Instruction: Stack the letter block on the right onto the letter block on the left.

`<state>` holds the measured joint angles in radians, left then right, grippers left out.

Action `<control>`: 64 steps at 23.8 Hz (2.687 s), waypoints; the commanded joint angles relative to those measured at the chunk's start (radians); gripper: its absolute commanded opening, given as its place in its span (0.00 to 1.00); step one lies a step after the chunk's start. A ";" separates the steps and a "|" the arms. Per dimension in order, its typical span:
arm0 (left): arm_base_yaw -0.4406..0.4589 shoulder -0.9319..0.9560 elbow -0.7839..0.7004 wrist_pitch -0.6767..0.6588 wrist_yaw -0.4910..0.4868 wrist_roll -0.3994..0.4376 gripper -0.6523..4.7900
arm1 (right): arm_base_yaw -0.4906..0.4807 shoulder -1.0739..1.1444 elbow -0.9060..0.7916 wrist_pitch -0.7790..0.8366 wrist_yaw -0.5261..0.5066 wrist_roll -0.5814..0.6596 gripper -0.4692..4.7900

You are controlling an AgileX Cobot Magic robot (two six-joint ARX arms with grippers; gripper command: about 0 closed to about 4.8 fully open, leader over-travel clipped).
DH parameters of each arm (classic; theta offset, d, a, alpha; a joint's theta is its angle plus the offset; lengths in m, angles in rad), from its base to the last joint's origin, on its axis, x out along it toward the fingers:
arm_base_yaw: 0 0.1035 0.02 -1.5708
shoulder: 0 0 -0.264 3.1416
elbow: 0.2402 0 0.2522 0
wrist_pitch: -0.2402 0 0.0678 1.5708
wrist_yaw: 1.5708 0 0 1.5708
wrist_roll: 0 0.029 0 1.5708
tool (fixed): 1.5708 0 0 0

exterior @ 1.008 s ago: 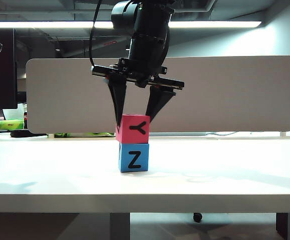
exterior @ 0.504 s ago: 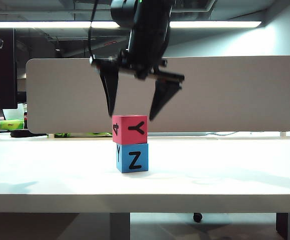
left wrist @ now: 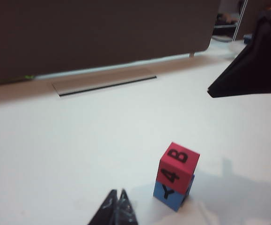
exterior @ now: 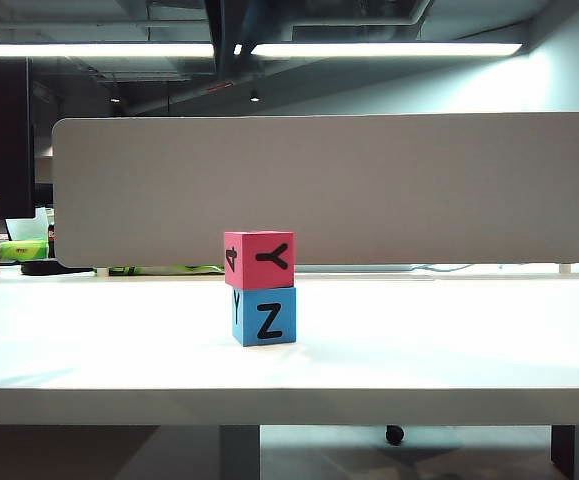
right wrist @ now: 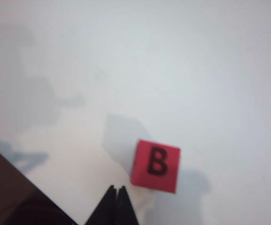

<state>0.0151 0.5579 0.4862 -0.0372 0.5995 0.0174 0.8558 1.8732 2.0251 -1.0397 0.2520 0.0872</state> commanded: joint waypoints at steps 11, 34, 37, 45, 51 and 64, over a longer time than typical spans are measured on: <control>0.000 -0.445 -0.182 0.006 -0.351 -0.082 0.11 | 0.130 -0.125 -0.001 0.327 -0.004 -0.156 0.07; -0.002 -0.551 -0.478 0.033 -0.503 -0.070 0.11 | 0.323 -0.654 -0.453 0.462 0.045 -0.295 0.07; -0.002 -0.551 -0.478 0.031 -0.502 -0.070 0.11 | 0.332 -0.727 -0.565 0.495 0.050 -0.293 0.07; -0.002 -0.551 -0.478 0.024 -0.502 -0.071 0.11 | 0.336 -0.881 -0.902 0.780 0.014 -0.292 0.07; -0.002 -0.551 -0.478 0.024 -0.502 -0.069 0.11 | 0.341 -0.845 -1.082 0.891 -0.023 -0.294 0.10; -0.002 -0.551 -0.478 0.012 -0.506 -0.052 0.11 | 0.355 -0.691 -1.106 0.804 -0.016 -0.294 0.10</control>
<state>0.0143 0.0067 0.0025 -0.0353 0.0891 -0.0383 1.2140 1.1950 0.9138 -0.2584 0.2237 -0.2077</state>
